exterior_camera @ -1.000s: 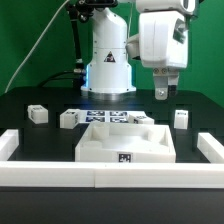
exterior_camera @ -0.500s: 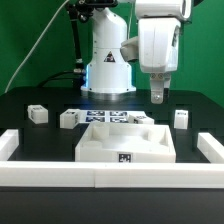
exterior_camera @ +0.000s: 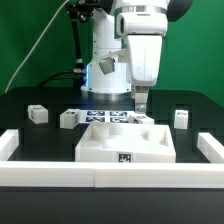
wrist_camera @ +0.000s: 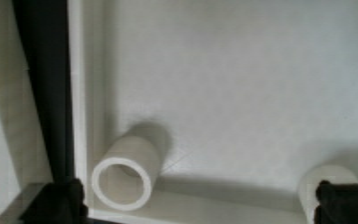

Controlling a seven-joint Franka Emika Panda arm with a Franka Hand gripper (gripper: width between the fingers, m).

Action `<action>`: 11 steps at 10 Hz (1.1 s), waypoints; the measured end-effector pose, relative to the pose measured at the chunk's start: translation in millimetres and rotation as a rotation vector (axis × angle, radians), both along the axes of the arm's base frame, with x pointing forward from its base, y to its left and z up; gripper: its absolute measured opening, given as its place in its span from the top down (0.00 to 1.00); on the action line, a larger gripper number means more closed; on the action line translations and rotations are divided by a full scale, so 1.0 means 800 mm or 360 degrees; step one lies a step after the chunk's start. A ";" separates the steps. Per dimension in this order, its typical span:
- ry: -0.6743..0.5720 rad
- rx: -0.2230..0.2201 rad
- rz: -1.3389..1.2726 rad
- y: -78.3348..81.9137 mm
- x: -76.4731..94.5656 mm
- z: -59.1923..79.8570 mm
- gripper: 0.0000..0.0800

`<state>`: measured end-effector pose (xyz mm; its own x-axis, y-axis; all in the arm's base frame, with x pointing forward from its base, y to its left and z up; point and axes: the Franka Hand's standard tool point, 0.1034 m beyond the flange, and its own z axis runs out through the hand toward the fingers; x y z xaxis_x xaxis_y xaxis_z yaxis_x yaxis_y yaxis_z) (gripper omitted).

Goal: Assemble one leg

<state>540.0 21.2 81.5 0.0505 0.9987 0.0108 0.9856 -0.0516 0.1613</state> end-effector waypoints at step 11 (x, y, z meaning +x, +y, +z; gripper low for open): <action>0.0149 0.0033 -0.0136 -0.004 -0.082 -0.061 0.19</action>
Offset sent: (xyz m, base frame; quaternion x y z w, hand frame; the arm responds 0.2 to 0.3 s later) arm 0.0000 0.0000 0.0000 0.0000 0.0000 0.0000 1.0000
